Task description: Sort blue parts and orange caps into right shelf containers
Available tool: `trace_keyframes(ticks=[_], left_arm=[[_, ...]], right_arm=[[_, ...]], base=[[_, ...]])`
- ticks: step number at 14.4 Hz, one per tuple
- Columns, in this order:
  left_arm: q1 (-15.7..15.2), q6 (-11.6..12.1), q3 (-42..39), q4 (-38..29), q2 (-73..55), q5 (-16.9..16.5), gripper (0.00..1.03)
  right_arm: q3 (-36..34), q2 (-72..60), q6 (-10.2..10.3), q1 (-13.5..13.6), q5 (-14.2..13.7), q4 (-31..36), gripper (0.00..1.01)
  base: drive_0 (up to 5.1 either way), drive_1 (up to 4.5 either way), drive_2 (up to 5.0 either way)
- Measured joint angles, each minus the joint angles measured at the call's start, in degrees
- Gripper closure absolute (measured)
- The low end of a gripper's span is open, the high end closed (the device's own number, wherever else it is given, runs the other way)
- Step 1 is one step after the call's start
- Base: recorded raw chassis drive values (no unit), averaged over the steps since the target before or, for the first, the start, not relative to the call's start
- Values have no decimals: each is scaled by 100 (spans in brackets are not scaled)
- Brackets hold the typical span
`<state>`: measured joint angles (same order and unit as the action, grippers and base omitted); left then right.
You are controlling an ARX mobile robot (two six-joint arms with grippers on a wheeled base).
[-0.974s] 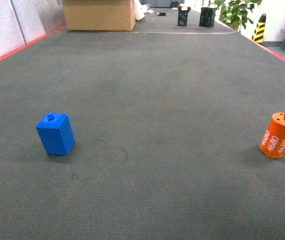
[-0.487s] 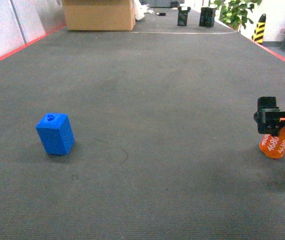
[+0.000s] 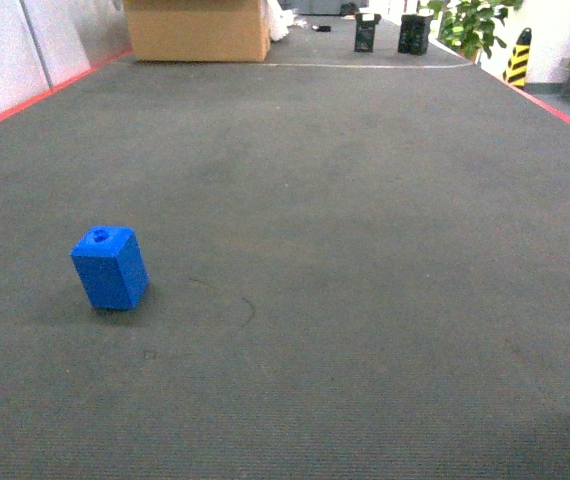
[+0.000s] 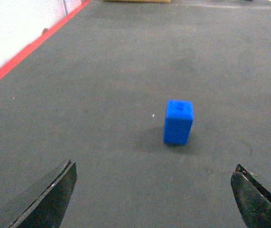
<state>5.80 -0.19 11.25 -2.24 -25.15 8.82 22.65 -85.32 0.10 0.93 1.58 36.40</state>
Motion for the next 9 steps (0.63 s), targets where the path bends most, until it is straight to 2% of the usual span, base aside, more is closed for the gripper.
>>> trace_keyframes(ticks=[1,3,4,5,6,9], left_arm=[[-52,-72,437,-669,-1051,-367,5],[-24,-70,1158,-1471,-3145,-765,5],[-4,-76,1534,-1652,-4138,-815,5],[46,11,2065,-1790,-5219,-713,5],[52,22,2566,-1714,-5958,-693,5],[48,-61,3364,-1617,-7034,-798,5]], right_arm=[[-155,363,72,98,-66,-35,59],[-306,855,219,256,-214,-83,59],[-372,907,299,286,-295,-94,59],[-470,933,387,282,-413,-103,59],[-533,953,481,282,-479,-105,59],[-654,966,590,245,-560,-4,59]], base=[[0,0,0],[0,0,0],[0,0,0],[0,0,0],[0,0,0],[0,0,0]])
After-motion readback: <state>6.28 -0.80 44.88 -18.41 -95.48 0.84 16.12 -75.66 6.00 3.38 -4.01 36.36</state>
